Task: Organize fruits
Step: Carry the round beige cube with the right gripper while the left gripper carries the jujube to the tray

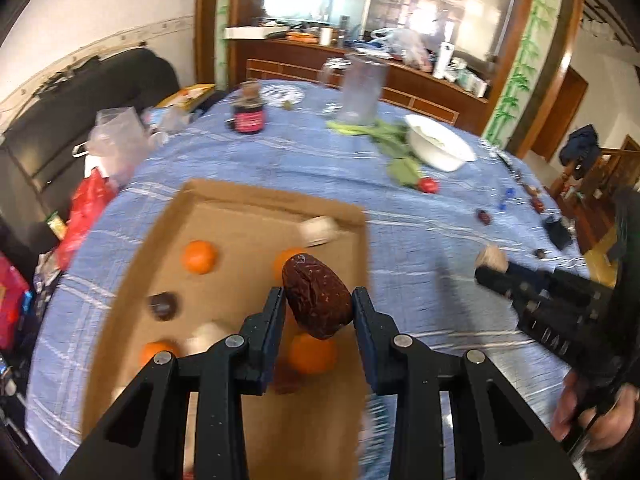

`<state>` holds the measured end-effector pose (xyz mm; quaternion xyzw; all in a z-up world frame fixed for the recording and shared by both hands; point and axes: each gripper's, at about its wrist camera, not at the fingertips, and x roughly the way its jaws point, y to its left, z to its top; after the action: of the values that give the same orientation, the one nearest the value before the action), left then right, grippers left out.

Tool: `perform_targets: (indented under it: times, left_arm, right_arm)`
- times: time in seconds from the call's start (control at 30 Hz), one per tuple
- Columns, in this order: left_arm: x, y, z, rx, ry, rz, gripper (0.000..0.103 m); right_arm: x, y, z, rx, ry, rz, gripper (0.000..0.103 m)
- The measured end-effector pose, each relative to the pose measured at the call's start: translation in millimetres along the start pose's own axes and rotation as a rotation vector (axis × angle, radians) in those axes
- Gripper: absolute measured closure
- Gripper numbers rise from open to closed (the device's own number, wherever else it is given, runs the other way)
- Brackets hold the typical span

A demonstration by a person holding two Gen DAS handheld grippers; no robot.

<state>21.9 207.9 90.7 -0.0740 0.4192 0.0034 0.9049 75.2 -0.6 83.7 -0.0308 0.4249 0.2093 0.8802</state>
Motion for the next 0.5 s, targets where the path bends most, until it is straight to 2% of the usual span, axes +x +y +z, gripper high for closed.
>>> perform_targets:
  times: [0.27,0.5]
  left_arm:
    - [-5,54,-26,-0.038,0.039,0.045,0.07]
    - [-8,66,-47,-0.08,0.065,0.026,0.07]
  right_arm:
    - [38,59,28,-0.066,0.03,0.085,0.073]
    - [63,100,46,-0.133,0.047,0.141,0.073]
